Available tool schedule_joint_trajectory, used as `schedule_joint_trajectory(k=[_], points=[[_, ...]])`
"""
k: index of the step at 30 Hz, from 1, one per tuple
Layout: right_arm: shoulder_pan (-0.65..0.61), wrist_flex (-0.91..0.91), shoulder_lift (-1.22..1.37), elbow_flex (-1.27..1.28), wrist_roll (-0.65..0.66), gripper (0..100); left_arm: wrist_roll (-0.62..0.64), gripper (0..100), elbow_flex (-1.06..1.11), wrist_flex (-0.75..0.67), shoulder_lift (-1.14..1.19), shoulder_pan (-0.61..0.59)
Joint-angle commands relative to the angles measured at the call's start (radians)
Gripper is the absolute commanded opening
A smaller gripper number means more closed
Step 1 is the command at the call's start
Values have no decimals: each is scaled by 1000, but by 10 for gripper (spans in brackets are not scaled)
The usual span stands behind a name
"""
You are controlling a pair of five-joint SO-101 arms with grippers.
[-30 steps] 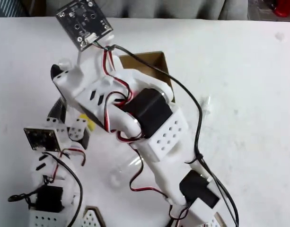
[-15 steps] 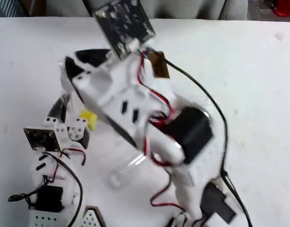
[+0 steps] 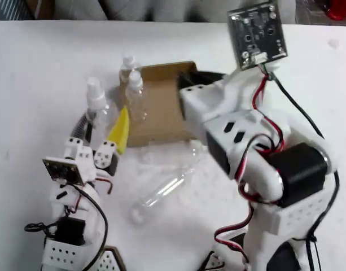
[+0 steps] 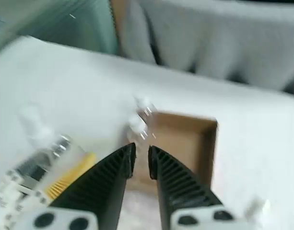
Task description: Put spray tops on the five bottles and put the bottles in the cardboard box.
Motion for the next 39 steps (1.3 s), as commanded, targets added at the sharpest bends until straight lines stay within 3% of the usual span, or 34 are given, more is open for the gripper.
schedule_joint_trajectory(k=[1, 4, 9, 16, 20, 26, 31, 35, 39], points=[[27, 15, -131, 247, 12, 16, 26, 20, -26, -41, -19, 33], [27, -70, -246, 466, 12, 16, 109, 20, -69, -17, -18, 27], [19, -314, -427, 855, 9, 16, 169, 20, -207, 173, -16, 30], [-188, -631, -602, 1306, 5, 16, 170, 20, -239, 204, -15, 31], [-285, -812, -662, 1482, 5, 16, 170, 20, -272, 212, 47, 33], [-361, -1075, -762, 1714, 3, 16, 239, 20, -493, 278, 395, 27], [-458, -1409, -858, 1952, 3, 16, 249, 20, -580, 278, 618, 24], [-503, -1701, -894, 2102, 3, 16, 247, 20, -583, 279, 639, 31], [-529, -1790, -860, 2124, 3, 16, 247, 20, -585, 344, 582, 33]])
